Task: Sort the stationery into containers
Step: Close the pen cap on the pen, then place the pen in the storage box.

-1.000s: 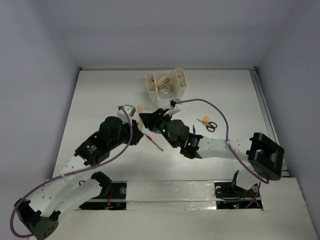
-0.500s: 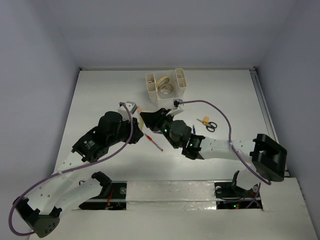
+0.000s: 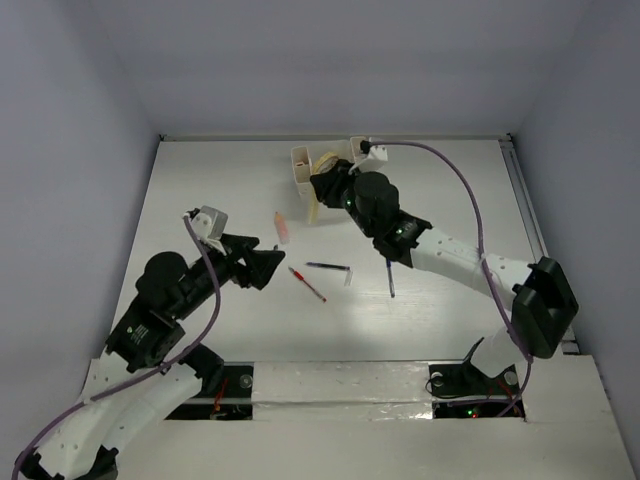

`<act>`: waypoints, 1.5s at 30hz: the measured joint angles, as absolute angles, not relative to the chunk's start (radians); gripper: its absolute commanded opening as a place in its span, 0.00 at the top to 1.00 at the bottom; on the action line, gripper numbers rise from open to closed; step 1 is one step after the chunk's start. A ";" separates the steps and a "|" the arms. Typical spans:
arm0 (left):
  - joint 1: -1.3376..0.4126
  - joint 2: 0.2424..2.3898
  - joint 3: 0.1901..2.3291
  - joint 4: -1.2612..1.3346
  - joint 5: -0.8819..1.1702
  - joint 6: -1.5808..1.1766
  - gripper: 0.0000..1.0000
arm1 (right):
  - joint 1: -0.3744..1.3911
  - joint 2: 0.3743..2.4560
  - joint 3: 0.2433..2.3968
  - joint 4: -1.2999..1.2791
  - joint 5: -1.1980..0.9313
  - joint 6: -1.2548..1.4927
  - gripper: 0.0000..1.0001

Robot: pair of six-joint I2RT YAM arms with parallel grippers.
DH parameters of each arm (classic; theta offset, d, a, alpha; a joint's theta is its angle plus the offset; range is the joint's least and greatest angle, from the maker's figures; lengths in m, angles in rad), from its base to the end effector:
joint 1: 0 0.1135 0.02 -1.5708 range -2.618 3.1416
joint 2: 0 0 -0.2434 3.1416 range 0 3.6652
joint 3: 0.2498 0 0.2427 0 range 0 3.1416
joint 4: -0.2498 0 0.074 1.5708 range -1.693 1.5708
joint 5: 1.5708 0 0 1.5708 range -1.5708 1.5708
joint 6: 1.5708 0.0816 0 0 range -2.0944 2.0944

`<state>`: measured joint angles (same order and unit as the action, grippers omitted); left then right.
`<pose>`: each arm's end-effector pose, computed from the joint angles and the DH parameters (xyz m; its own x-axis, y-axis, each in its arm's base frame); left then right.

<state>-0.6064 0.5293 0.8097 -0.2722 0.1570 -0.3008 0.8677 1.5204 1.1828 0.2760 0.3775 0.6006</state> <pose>0.1356 -0.1096 0.3604 -0.1984 -0.2185 -0.9555 0.6623 0.6887 -0.2950 0.2810 0.2850 0.3261 -0.2992 0.4595 -0.8363 -0.3663 0.7539 0.5453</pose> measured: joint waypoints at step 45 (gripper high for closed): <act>-0.427 0.390 0.711 -0.250 0.029 -0.247 0.01 | 0.730 2.236 1.814 0.369 0.381 0.051 0.56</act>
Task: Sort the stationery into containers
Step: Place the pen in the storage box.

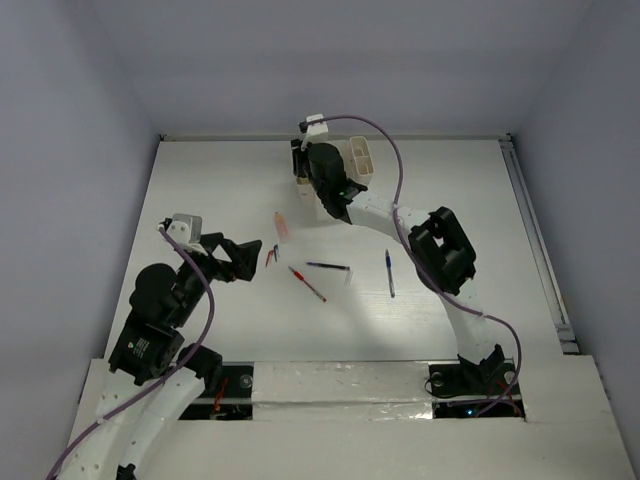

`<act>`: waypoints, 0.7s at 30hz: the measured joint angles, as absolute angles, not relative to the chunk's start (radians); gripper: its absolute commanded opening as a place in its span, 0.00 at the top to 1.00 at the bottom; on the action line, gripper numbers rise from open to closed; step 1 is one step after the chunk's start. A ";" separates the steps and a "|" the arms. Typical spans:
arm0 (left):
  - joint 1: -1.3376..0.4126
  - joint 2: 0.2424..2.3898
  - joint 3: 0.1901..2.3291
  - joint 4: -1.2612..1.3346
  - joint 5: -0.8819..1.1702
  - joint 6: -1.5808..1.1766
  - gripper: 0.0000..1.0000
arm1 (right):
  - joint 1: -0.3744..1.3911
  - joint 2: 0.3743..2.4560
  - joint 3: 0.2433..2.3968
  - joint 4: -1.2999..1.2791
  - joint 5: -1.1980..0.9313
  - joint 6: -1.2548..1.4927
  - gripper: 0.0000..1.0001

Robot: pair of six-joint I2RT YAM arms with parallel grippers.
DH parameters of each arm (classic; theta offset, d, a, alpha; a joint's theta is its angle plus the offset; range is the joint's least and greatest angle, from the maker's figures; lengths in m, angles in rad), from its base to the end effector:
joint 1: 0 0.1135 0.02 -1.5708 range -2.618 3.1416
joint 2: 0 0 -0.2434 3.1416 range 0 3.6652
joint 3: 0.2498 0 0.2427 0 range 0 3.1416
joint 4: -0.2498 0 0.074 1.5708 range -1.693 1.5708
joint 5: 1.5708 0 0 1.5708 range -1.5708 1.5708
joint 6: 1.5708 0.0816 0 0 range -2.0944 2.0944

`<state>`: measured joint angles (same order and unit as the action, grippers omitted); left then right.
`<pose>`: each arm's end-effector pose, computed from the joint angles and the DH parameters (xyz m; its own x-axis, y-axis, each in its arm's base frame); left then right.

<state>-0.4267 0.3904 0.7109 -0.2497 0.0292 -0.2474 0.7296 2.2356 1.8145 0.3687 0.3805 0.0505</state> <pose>0.1396 -0.0661 0.3482 -0.0454 -0.2483 -0.9676 0.4426 0.8634 -0.2423 0.4368 0.3499 0.2558 -0.0563 0.0126 -0.9983 -0.3400 0.9399 0.0310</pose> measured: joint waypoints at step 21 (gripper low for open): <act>-0.410 0.402 0.711 -0.241 0.050 -0.244 0.01 | 0.729 1.588 1.280 0.295 0.305 0.237 0.88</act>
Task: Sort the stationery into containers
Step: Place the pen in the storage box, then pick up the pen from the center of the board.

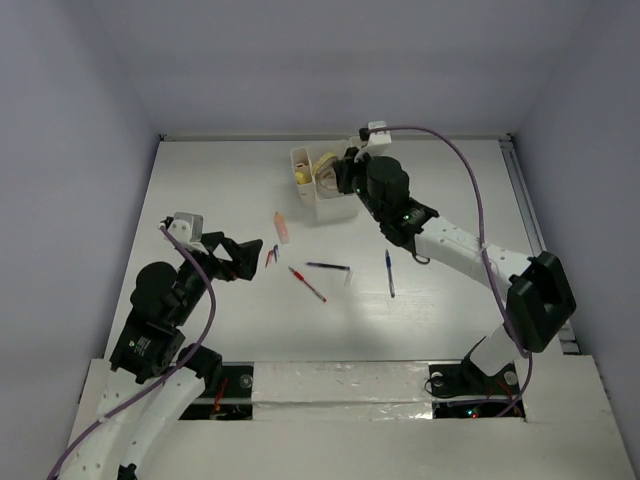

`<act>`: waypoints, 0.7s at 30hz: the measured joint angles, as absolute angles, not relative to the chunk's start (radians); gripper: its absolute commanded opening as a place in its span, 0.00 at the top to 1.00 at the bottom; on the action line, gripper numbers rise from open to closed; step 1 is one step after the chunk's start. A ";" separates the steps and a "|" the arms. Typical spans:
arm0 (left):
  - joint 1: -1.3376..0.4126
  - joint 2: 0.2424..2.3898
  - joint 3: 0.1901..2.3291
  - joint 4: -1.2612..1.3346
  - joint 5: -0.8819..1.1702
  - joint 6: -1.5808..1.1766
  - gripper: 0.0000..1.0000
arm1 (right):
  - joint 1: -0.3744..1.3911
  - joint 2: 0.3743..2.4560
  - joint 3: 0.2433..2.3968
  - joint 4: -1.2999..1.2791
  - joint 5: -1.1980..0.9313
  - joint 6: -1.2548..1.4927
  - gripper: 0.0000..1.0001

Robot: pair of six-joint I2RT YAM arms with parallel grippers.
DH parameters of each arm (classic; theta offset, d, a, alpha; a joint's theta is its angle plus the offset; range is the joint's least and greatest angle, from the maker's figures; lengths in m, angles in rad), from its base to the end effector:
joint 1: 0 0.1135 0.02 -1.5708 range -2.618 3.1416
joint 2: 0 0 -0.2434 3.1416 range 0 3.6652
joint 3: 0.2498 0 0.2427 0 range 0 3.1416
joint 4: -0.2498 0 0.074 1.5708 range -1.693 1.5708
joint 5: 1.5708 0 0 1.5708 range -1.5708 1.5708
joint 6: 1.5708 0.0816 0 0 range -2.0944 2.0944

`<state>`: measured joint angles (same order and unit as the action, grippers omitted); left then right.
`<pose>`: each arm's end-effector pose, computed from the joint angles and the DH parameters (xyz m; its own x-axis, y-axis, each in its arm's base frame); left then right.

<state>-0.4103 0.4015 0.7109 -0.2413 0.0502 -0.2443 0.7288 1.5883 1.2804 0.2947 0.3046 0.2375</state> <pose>0.1422 -0.0663 0.3480 -0.0469 -0.2430 -0.9689 0.4462 0.8627 -0.2380 0.3284 0.2604 0.3408 -0.1064 0.2059 -0.9728 -0.3977 0.8878 0.2314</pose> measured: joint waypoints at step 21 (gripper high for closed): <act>-0.384 0.402 0.699 -0.233 0.047 -0.249 0.01 | 0.918 2.004 1.385 0.068 0.295 0.293 0.40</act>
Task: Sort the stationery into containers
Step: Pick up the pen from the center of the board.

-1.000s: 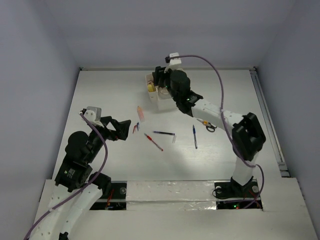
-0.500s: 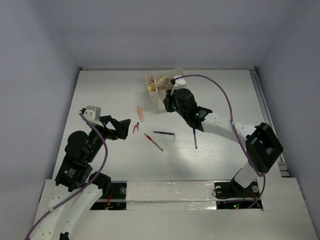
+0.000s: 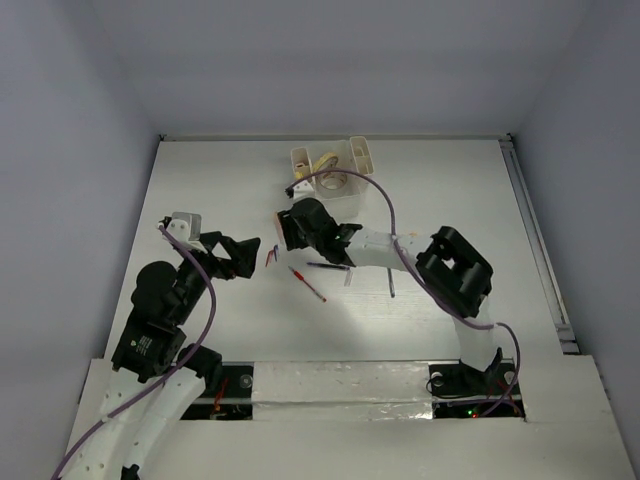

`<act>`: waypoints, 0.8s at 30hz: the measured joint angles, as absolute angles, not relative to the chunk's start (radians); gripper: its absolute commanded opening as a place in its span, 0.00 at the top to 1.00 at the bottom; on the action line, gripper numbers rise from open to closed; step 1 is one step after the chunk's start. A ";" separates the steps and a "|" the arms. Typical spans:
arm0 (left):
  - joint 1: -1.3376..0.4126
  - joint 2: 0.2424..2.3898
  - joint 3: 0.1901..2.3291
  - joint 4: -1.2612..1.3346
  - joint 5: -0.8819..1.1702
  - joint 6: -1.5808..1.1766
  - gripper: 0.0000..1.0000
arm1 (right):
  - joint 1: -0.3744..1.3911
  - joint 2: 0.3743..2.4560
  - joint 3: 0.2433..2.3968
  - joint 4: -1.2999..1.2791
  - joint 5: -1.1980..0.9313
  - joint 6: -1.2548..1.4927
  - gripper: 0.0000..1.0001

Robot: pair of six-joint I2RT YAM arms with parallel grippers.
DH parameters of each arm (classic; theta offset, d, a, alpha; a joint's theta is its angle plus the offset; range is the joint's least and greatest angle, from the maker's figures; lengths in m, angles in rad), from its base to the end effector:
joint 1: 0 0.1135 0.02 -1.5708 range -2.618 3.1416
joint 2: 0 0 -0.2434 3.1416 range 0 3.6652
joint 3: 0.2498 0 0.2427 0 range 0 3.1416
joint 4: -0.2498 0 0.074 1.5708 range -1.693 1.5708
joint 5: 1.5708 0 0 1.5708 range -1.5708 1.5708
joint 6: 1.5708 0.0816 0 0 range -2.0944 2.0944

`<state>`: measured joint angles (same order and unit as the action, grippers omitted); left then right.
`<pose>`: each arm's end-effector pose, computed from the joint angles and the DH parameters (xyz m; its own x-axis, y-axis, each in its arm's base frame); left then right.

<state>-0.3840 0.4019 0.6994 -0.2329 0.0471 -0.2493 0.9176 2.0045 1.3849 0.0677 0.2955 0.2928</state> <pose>0.1455 -0.0629 0.3450 -0.0451 -0.2476 -0.9678 0.4196 0.8745 -0.2433 0.3094 0.3652 0.1669 -0.4809 -0.1740 -0.8594 -0.4911 0.8654 0.0996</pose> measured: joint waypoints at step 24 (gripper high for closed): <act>-0.383 0.410 0.699 -0.228 0.049 -0.252 0.01 | 0.915 2.324 1.737 -0.032 0.363 0.292 0.45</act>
